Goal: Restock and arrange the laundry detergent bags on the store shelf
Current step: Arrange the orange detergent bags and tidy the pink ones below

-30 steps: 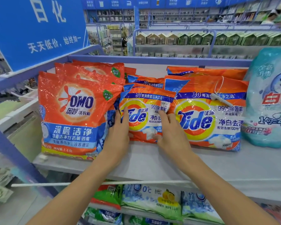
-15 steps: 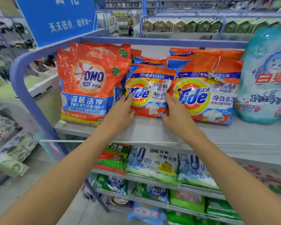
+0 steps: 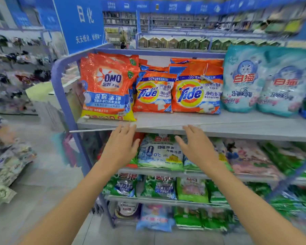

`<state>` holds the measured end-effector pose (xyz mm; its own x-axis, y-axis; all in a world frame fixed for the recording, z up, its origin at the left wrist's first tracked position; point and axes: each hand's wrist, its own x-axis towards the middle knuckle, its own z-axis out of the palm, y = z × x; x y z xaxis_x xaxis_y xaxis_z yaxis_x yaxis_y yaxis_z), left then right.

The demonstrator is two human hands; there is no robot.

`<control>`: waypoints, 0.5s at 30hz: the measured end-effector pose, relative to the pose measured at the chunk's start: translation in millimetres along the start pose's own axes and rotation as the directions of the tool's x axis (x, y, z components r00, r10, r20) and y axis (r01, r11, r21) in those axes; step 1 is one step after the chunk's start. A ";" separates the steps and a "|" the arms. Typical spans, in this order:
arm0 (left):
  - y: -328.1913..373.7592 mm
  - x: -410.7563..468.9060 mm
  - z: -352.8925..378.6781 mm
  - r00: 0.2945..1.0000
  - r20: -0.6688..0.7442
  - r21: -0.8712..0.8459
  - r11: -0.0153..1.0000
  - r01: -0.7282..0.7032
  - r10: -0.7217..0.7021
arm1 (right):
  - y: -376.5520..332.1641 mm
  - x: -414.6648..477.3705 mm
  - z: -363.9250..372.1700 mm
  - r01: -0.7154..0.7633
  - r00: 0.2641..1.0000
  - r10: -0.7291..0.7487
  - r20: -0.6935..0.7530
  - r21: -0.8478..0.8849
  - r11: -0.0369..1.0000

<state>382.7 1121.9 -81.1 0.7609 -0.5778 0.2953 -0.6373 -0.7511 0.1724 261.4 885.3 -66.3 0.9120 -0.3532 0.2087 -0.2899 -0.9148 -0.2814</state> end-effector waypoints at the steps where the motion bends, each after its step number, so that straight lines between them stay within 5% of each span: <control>1: 0.2 -13.1 3.1 0.999 0.030 -0.001 1.000 0.014 -0.014 | 0.4 -13.8 1.2 -0.007 1.000 0.007 0.013 -0.012 1.000; 15: 59.1 -128.9 39.5 0.971 0.222 -0.176 0.976 0.131 -0.090 | 58.7 -159.7 20.1 -0.197 0.976 0.192 0.107 0.035 0.980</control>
<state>251.7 1139.4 -146.1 0.8234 -0.5641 0.0621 -0.5435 -0.7524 0.3722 104.6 892.0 -135.0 0.8648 -0.4997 0.0496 -0.4536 -0.8197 -0.3497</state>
